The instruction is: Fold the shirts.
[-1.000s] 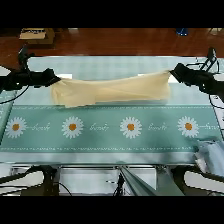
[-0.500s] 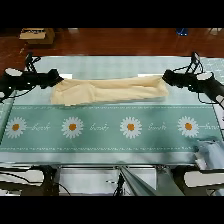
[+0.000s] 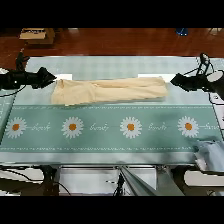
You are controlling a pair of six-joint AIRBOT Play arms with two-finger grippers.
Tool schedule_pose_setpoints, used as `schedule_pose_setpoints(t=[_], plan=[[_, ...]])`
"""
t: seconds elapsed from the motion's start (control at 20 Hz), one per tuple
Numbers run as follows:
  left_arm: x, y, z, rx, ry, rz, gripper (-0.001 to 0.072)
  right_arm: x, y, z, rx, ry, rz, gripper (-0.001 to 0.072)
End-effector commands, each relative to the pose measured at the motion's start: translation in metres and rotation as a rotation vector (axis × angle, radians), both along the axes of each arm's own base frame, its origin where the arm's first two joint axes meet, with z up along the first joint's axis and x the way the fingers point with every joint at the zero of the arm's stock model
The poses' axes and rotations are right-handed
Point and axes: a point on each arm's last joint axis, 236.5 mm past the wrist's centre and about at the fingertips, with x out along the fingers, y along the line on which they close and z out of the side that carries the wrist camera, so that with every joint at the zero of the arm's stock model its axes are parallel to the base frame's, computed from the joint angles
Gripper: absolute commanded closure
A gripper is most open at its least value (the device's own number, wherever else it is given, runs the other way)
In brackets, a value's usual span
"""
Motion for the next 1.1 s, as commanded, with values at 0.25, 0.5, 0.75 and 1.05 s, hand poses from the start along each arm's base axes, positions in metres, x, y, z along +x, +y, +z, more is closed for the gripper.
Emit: schedule_pose_setpoints(t=[0.25,0.5,0.75,1.05], plan=[[-0.034,-0.023,0.008,-0.096,0.091,-0.137,0.0357,0.005,0.032,-0.022,0.536,0.076,-0.147,0.0116],[-0.037,-0.028,0.010,-0.111,0.098,-0.155,0.0358,0.023,0.073,-0.064,0.531,0.101,-0.174,0.0118],[-0.034,-0.032,0.015,-0.137,0.086,-0.147,0.0358,0.046,0.075,-0.055,0.499,-0.006,-0.207,0.0651],[-0.035,-0.050,0.032,-0.228,0.067,-0.176,0.0673,0.043,0.090,0.017,0.454,-0.136,-0.022,0.0682]])
